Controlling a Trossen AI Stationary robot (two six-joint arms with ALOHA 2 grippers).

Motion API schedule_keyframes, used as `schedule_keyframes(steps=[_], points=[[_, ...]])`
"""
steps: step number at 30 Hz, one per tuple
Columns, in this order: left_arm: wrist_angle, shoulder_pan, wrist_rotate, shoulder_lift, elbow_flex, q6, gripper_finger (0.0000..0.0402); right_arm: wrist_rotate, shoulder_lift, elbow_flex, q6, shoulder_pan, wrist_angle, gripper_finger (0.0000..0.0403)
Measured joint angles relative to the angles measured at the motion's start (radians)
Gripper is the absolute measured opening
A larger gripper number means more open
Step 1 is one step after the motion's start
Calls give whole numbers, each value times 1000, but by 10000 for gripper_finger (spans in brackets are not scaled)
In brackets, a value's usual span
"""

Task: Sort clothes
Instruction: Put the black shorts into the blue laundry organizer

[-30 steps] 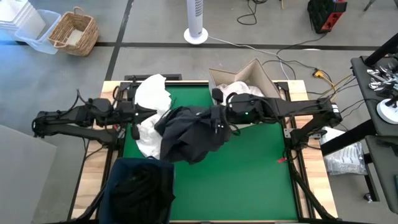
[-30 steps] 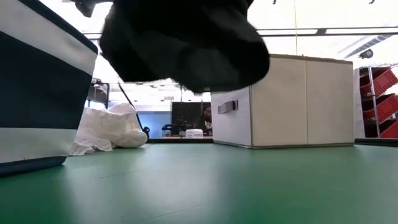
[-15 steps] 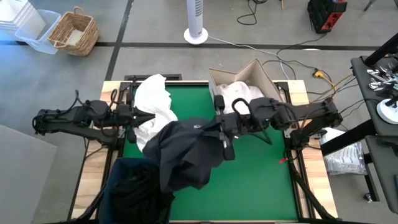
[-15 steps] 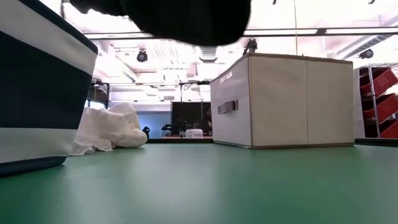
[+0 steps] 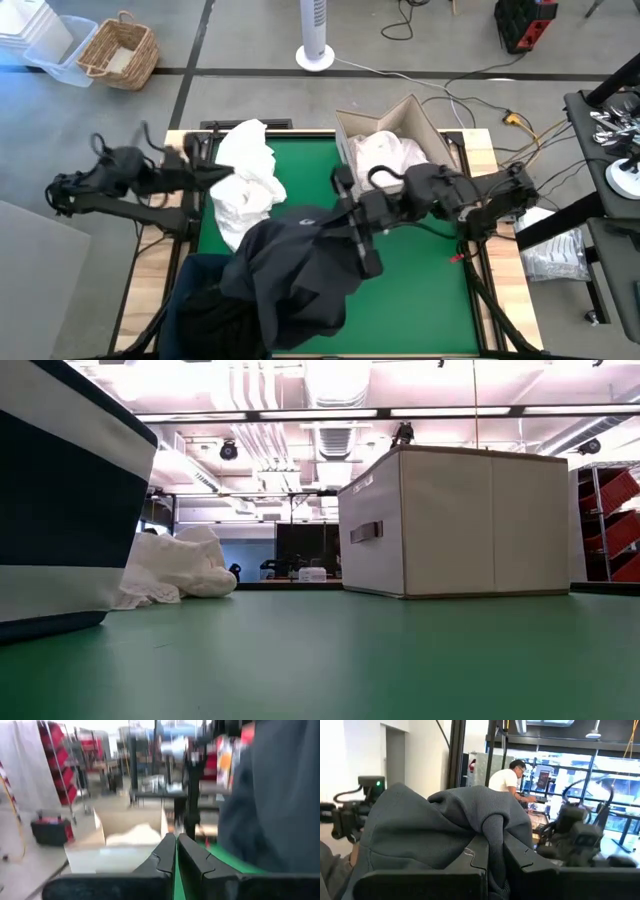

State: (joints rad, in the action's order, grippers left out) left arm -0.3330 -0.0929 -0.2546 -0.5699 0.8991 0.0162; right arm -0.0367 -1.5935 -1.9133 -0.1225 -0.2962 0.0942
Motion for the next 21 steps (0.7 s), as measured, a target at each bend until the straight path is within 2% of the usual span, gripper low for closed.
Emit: schedule_keyframes(steps=[7, 13, 15, 21], points=[[-16, 0, 4, -45, 196, -3, 0, -1, -173, -197, 4, -13, 47, 13], [-112, 0, 30, -98, 350, -13, 0, -1, -333, -440, 11, -25, 109, 13], [-145, 0, 32, -116, 395, -30, 0, -6, -349, -425, 20, -27, 37, 13], [-200, 0, 53, -158, 481, -82, 0, -56, -371, -413, 60, -28, 12, 13]])
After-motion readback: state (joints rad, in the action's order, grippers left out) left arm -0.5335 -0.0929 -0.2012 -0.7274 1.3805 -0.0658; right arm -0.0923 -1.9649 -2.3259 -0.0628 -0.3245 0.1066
